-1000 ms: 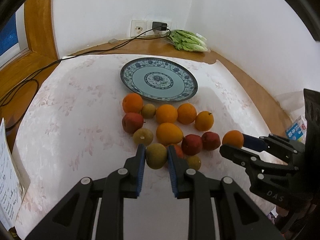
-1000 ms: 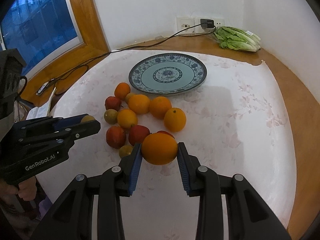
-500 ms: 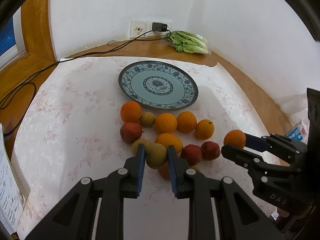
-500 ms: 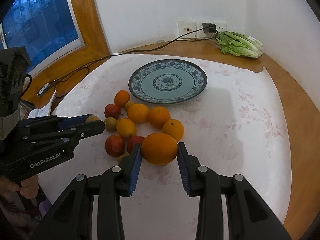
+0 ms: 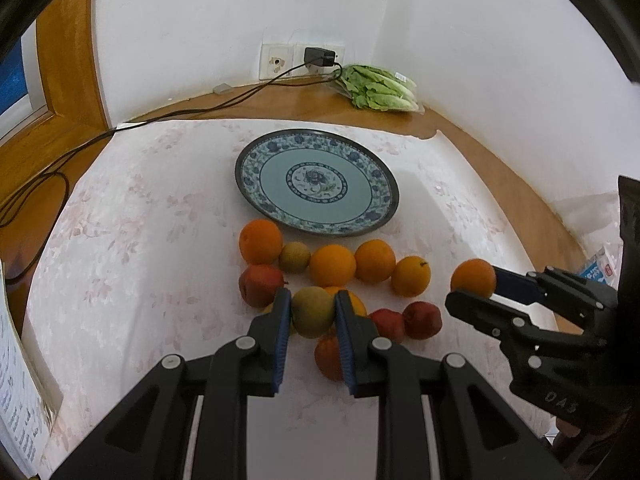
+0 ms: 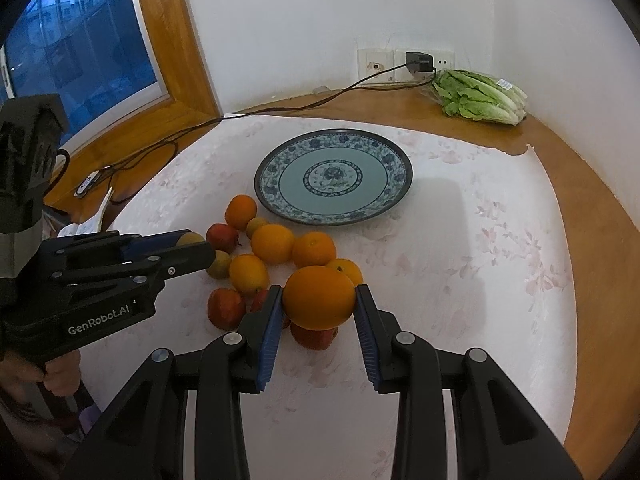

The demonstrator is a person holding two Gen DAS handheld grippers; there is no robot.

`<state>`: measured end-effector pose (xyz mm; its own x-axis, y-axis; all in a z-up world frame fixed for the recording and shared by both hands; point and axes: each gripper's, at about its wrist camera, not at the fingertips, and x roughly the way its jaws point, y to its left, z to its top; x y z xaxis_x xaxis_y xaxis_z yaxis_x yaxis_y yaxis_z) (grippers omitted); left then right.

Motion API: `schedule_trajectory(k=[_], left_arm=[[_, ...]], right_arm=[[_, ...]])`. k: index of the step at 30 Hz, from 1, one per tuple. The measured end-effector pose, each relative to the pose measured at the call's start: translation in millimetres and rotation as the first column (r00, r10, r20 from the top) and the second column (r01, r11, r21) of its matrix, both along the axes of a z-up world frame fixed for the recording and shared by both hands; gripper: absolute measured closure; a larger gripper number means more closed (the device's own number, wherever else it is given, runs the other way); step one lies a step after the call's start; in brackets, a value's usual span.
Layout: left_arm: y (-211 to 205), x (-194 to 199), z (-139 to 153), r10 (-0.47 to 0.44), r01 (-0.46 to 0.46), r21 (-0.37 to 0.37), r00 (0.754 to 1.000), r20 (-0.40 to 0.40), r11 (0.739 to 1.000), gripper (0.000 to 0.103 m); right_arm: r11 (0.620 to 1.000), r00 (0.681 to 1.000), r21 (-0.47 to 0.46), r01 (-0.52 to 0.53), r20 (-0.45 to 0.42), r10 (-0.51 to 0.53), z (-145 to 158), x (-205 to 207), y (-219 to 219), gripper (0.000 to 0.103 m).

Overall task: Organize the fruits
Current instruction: 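Lift and carry the orange with the right tool while the left tool carries the small fruit toward the plate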

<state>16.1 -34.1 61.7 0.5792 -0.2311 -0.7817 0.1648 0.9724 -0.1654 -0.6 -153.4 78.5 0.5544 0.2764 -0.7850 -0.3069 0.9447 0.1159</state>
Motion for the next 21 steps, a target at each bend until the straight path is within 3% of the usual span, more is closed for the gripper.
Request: schedule_trajectory(k=[21], left_arm=[[-7, 39, 9, 0.003, -0.003, 0.009, 1.000, 0.016, 1.000, 0.080]], right_arm=[[1.000, 1.000, -0.009, -0.005, 0.030, 0.005, 10, 34, -2, 0.067]])
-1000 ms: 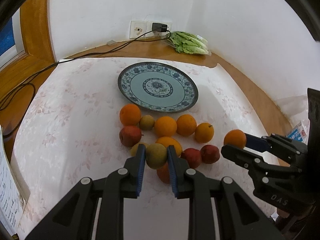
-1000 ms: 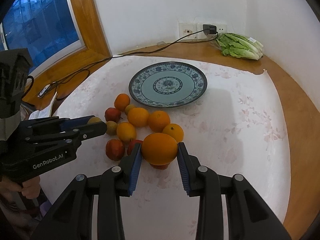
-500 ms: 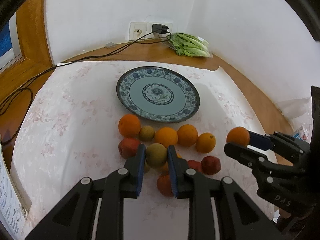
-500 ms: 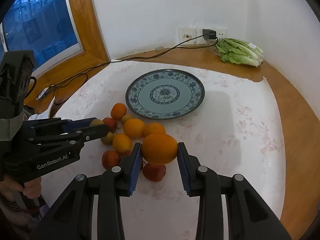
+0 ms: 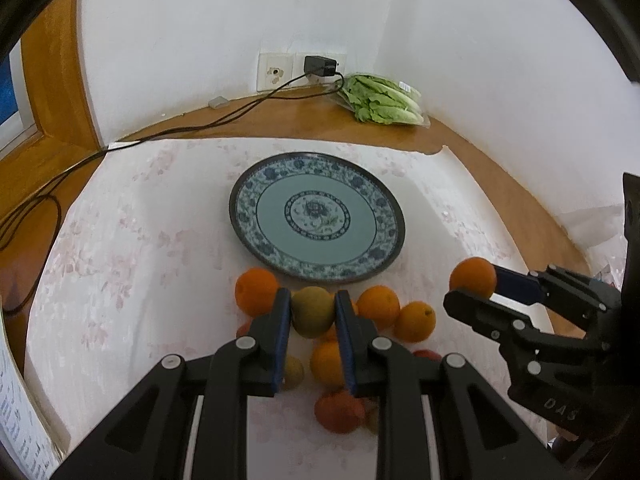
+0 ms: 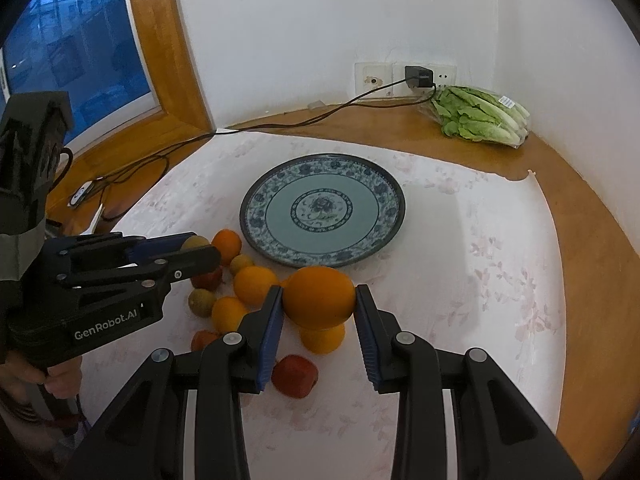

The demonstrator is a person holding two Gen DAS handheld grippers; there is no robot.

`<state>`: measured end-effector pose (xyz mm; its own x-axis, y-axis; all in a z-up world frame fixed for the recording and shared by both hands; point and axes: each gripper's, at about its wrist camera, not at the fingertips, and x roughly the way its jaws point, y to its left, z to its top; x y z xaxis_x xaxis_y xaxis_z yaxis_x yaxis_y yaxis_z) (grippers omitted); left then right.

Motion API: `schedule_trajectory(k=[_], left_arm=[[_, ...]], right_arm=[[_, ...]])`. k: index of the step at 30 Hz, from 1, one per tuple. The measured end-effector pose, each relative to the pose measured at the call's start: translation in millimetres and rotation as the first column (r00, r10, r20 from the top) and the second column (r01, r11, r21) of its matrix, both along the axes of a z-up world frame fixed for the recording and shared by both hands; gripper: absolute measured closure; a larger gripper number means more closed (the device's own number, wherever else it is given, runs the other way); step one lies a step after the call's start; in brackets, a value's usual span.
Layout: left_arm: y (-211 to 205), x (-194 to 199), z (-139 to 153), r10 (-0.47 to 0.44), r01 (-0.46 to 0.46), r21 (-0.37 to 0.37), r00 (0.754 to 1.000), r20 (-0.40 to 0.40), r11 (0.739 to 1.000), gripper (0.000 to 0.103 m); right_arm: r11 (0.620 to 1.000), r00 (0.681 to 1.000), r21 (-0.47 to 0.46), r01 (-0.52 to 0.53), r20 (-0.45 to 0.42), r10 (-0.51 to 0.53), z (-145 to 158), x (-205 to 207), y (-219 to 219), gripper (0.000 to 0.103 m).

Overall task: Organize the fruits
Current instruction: 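Lift and carry the orange with the right tool while the left tool carries the small fruit toward the plate, then lower the orange onto the plate and open the right tool while the left tool releases its fruit there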

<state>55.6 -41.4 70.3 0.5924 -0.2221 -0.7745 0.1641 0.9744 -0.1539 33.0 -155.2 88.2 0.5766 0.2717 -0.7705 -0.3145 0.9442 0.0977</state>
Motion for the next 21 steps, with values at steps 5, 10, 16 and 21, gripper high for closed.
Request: schedule_trajectory(k=[5, 10, 16, 21], left_arm=[[0, 13, 2, 0.004, -0.004, -0.002, 1.000, 0.006, 1.000, 0.080], [0, 26, 2, 0.010, -0.010, -0.001, 1.000, 0.006, 1.000, 0.080], [0, 35, -6, 0.016, -0.016, -0.006, 1.000, -0.012, 1.000, 0.080], [3, 41, -12, 0.020, -0.020, -0.016, 1.000, -0.022, 1.000, 0.080]], right_arm=[[1.000, 1.000, -0.002, 0.002, 0.008, -0.002, 3, 12, 0, 0.067], [1.000, 1.000, -0.003, 0.005, 0.018, -0.005, 5, 22, 0, 0.067], [1.000, 1.000, -0.002, 0.005, 0.019, -0.005, 5, 29, 1, 0.067], [1.000, 1.000, -0.006, 0.009, 0.017, -0.009, 4, 34, 2, 0.067]])
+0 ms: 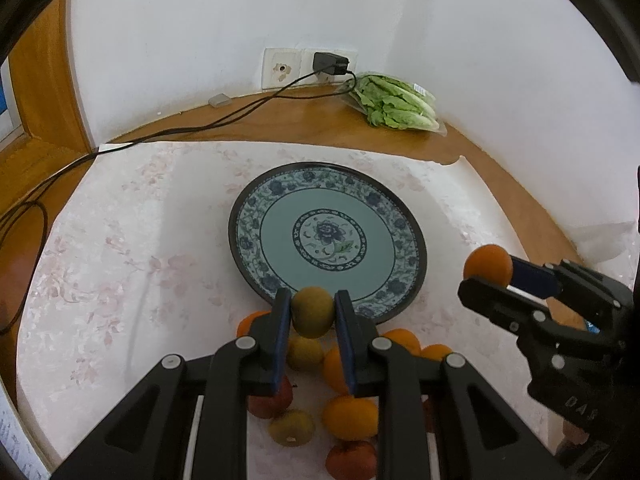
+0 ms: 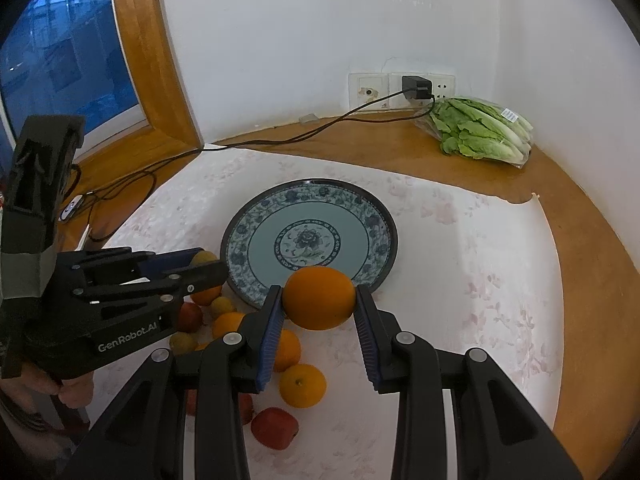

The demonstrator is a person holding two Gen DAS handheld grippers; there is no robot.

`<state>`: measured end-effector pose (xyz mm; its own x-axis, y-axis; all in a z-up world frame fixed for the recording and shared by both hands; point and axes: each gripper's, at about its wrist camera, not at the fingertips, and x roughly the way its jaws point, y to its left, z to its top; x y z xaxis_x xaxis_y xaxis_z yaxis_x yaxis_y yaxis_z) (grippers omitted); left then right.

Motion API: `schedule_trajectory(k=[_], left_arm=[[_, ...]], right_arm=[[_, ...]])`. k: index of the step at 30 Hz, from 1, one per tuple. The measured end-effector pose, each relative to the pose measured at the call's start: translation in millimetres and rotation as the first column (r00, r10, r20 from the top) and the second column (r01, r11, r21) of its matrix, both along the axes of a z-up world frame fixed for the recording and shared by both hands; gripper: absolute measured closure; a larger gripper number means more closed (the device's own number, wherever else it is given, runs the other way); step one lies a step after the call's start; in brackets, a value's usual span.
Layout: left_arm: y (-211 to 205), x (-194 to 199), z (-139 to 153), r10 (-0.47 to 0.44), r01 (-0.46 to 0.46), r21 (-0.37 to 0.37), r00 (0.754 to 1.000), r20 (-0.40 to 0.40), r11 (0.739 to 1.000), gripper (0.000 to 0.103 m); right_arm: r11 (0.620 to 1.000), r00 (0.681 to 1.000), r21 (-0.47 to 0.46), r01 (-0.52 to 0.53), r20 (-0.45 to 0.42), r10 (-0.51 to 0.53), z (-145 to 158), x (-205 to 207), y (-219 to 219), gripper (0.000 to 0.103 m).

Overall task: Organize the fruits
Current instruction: 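Lower the orange onto the plate and open the right tool while the left tool releases its fruit there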

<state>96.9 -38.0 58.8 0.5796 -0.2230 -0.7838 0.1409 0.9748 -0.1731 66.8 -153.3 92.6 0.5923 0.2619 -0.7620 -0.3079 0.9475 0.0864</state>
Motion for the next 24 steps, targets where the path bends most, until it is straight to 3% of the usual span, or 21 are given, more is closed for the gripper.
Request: schedule_trajectory(k=[14, 24], left_arm=[[0, 18, -12, -0.006, 0.006, -0.020, 1.000, -0.009, 1.000, 0.080], [-7, 40, -19, 0.010, -0.010, 0.019, 1.000, -0.001, 1.000, 0.080]], right_arm=[[1.000, 1.000, 0.003, 0.008, -0.016, -0.008, -15, 24, -4, 0.067], [0.999, 0.999, -0.034, -0.018, -0.034, 0.017, -35, 47, 9, 0.067]])
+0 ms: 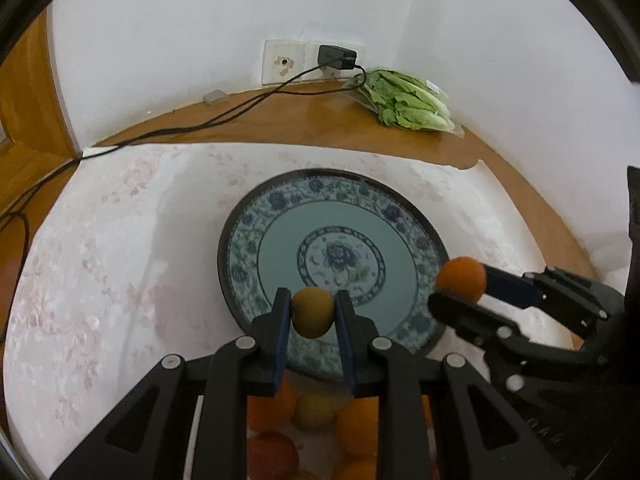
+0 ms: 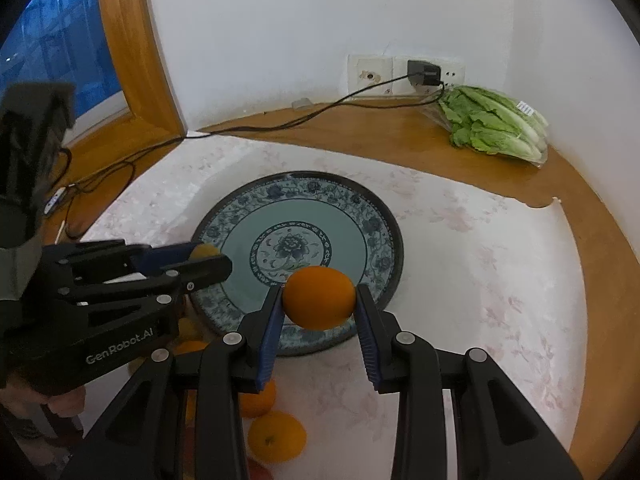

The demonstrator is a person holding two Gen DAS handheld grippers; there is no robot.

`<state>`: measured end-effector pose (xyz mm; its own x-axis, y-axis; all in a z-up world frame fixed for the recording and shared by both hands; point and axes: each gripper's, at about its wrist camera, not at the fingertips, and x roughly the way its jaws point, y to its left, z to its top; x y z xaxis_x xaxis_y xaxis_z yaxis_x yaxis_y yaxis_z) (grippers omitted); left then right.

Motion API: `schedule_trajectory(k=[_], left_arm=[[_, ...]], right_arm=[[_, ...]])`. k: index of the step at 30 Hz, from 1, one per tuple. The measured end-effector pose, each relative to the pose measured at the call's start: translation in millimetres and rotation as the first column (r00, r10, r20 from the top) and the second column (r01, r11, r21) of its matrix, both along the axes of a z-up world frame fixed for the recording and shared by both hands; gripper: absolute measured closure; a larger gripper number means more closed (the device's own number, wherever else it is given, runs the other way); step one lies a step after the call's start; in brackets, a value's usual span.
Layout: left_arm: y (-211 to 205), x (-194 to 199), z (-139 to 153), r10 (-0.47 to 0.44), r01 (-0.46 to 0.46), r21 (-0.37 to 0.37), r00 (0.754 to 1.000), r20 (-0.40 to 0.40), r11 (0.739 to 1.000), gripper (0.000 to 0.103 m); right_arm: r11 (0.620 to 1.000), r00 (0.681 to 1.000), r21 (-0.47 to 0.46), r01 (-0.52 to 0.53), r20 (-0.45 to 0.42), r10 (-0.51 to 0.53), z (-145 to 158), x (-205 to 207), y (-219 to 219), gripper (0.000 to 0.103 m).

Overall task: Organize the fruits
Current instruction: 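Lower the orange onto the plate and open the right tool while the left tool releases its fruit there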

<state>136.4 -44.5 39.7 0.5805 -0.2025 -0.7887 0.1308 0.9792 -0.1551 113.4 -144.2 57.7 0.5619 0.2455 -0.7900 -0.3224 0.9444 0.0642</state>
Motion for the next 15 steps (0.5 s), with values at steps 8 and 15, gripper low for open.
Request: schedule_trajectory(k=[8, 15], left_arm=[[1, 19, -10, 0.026, -0.026, 0.003, 1.000, -0.012, 1.000, 0.080], [3, 24, -18, 0.034, -0.034, 0.005, 0.999, -0.033, 0.999, 0.080]], right_arm=[[1.000, 1.000, -0.014, -0.001, -0.029, 0.001, -14, 17, 4, 0.067], [1.000, 0.999, -0.023, 0.006, -0.041, -0.007, -19, 25, 7, 0.067]])
